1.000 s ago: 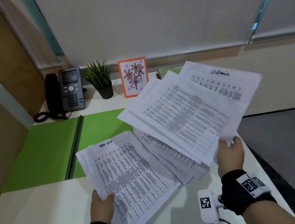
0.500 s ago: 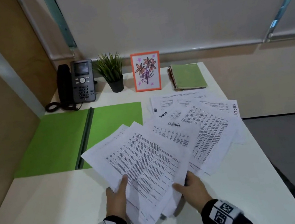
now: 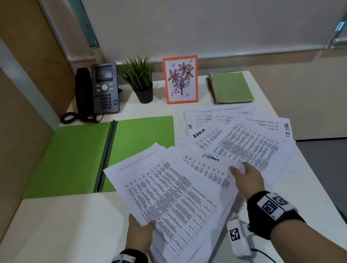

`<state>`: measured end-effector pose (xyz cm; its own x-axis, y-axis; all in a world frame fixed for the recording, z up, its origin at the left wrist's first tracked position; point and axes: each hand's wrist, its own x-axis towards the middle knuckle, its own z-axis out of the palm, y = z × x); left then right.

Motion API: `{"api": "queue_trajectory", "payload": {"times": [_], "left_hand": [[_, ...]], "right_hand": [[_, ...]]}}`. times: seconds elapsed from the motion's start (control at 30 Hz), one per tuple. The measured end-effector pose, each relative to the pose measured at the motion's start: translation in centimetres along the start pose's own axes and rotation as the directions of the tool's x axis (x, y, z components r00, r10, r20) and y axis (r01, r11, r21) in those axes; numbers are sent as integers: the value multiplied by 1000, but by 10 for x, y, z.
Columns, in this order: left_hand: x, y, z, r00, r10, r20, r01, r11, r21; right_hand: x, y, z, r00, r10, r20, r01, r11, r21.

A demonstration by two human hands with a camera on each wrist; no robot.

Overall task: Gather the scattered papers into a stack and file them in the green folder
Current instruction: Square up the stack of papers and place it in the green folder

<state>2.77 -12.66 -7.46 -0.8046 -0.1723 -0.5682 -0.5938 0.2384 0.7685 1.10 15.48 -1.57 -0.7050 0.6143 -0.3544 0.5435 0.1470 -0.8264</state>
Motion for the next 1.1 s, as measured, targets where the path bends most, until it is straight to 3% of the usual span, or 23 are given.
{"api": "queue_trajectory", "payload": {"times": [0.13, 0.27, 0.37, 0.57, 0.73, 0.83, 0.93, 1.1], "left_hand": [[-3, 4, 2, 1000, 11, 19, -11, 1000, 9], [-4, 7, 0, 999, -33, 6, 33, 999, -13], [-5, 6, 0, 1000, -16, 17, 16, 1000, 6], [-14, 14, -2, 1000, 23, 21, -23, 999, 23], [-19, 21, 0, 999, 36, 15, -36, 999, 24], [-20, 24, -2, 999, 45, 10, -45, 998, 45], [-23, 33, -13, 999, 46, 27, -48, 996, 79], [-6, 26, -34, 997, -10, 82, -1, 991, 132]], "right_hand": [[8, -14, -9, 980, -144, -136, 140, 989, -36], [12, -20, -11, 983, -138, 119, 165, 950, -265], [13, -23, -15, 975, -201, 94, 221, 923, -315], [19, -46, -34, 905, -354, -236, 327, 934, -144], [28, -91, -55, 756, -472, -453, 539, 842, 23], [29, -120, -64, 703, -473, -531, 618, 776, 127], [35, -138, -65, 690, -414, -594, 640, 732, 233], [41, -145, -55, 716, -293, -634, 615, 695, 373]]}}
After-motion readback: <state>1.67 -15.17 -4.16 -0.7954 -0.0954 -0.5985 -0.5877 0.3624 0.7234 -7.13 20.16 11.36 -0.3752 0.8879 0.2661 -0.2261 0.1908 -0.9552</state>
